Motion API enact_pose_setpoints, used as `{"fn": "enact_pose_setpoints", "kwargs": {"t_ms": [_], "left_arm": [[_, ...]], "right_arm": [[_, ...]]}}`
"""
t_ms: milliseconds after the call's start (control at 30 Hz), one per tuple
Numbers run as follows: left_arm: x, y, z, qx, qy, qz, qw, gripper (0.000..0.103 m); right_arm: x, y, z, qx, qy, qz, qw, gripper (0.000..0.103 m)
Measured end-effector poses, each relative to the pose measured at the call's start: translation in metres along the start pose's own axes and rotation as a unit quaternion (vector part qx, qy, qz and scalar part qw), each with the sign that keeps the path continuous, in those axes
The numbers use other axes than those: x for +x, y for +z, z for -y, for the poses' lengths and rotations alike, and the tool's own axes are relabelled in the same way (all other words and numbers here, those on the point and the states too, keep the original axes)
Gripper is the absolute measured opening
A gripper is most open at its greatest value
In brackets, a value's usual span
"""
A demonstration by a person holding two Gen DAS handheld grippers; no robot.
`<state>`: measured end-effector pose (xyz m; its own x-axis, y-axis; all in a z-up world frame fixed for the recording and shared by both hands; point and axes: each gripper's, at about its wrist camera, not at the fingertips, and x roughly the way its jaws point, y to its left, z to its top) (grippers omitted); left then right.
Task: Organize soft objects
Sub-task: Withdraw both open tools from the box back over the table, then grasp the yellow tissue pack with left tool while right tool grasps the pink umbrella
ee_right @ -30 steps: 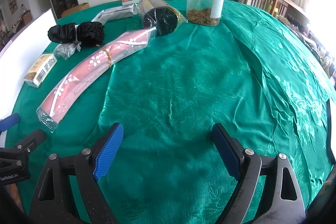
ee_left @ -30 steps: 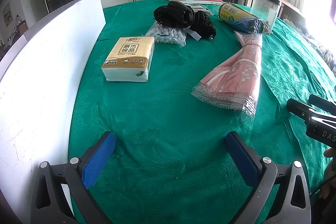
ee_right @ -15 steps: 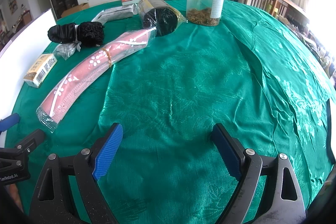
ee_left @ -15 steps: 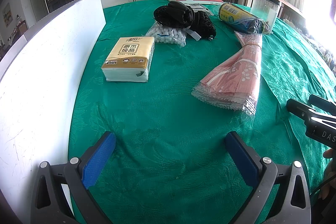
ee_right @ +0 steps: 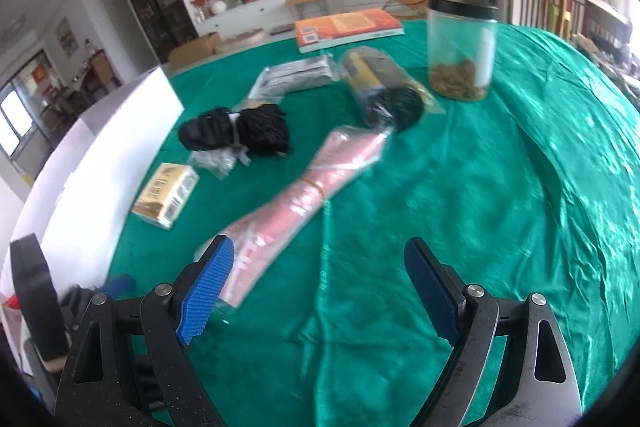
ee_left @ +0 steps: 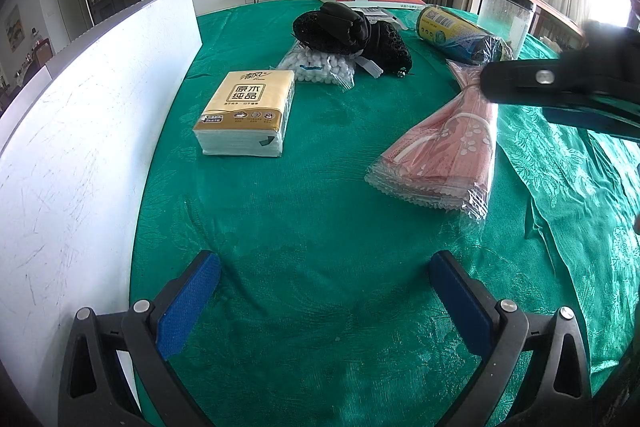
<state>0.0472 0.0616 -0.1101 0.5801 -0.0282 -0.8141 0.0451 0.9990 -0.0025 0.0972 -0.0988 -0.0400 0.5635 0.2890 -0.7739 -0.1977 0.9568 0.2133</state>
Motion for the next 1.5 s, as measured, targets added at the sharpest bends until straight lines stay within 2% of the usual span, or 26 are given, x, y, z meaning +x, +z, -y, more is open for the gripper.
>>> {"fn": "enact_pose_setpoints", "kwargs": {"t_ms": [67, 133, 200, 367, 433, 533, 667, 800, 1100, 1200, 1267, 1333, 1367, 1433, 1500], "left_arm": [[0.000, 0.000, 0.000, 0.000, 0.000, 0.000, 1.0000, 0.103], [0.000, 0.000, 0.000, 0.000, 0.000, 0.000, 1.0000, 0.103], [-0.001, 0.001, 0.000, 0.000, 0.000, 0.000, 1.0000, 0.103], [0.000, 0.004, 0.000, -0.001, 0.002, 0.001, 1.0000, 0.103], [0.000, 0.004, 0.000, -0.001, 0.002, 0.001, 1.0000, 0.103], [0.000, 0.003, 0.000, -0.001, 0.002, 0.001, 1.0000, 0.103], [0.001, 0.004, 0.000, -0.001, 0.002, 0.001, 1.0000, 0.103], [0.001, 0.004, 0.000, -0.001, 0.002, 0.001, 1.0000, 0.103], [0.000, 0.003, -0.001, -0.001, 0.001, 0.001, 1.0000, 0.103], [0.001, 0.003, -0.001, -0.001, 0.001, 0.001, 1.0000, 0.103], [0.001, 0.002, -0.001, -0.001, 0.000, 0.001, 1.0000, 0.103], [0.002, 0.004, -0.003, -0.001, 0.000, 0.001, 1.0000, 0.103], [0.003, 0.004, -0.003, -0.001, -0.001, 0.001, 1.0000, 0.103], [0.004, 0.005, -0.004, 0.000, -0.002, 0.000, 1.0000, 0.103], [0.003, 0.008, -0.004, -0.004, 0.001, -0.012, 0.9999, 0.103]], "right_arm": [[0.034, 0.010, -0.017, -0.018, -0.017, -0.057, 0.998, 0.089], [0.060, 0.005, -0.026, -0.049, -0.048, -0.100, 0.993, 0.089], [0.054, -0.006, -0.018, -0.069, -0.074, -0.083, 0.991, 0.088], [0.012, -0.011, 0.058, -0.033, -0.208, -0.030, 0.977, 0.089], [-0.011, -0.011, 0.080, -0.016, -0.208, 0.000, 0.978, 0.089], [-0.031, -0.023, 0.093, 0.005, -0.182, 0.031, 0.983, 0.089], [-0.035, -0.045, 0.084, 0.019, -0.141, 0.060, 0.988, 0.089], [-0.042, -0.045, 0.072, 0.000, -0.116, 0.084, 0.990, 0.089], [-0.012, -0.053, 0.055, -0.031, -0.067, 0.027, 0.997, 0.089], [0.006, -0.056, 0.053, -0.045, -0.088, -0.014, 0.995, 0.089], [0.002, -0.055, 0.059, -0.038, -0.150, 0.000, 0.988, 0.089], [-0.008, -0.053, 0.078, 0.004, -0.206, 0.018, 0.978, 0.089], [-0.016, -0.052, 0.091, 0.034, -0.217, 0.029, 0.975, 0.089], [-0.030, -0.054, 0.111, 0.088, -0.197, 0.050, 0.975, 0.089], [-0.034, -0.056, 0.120, 0.113, -0.177, 0.053, 0.976, 0.089]]}}
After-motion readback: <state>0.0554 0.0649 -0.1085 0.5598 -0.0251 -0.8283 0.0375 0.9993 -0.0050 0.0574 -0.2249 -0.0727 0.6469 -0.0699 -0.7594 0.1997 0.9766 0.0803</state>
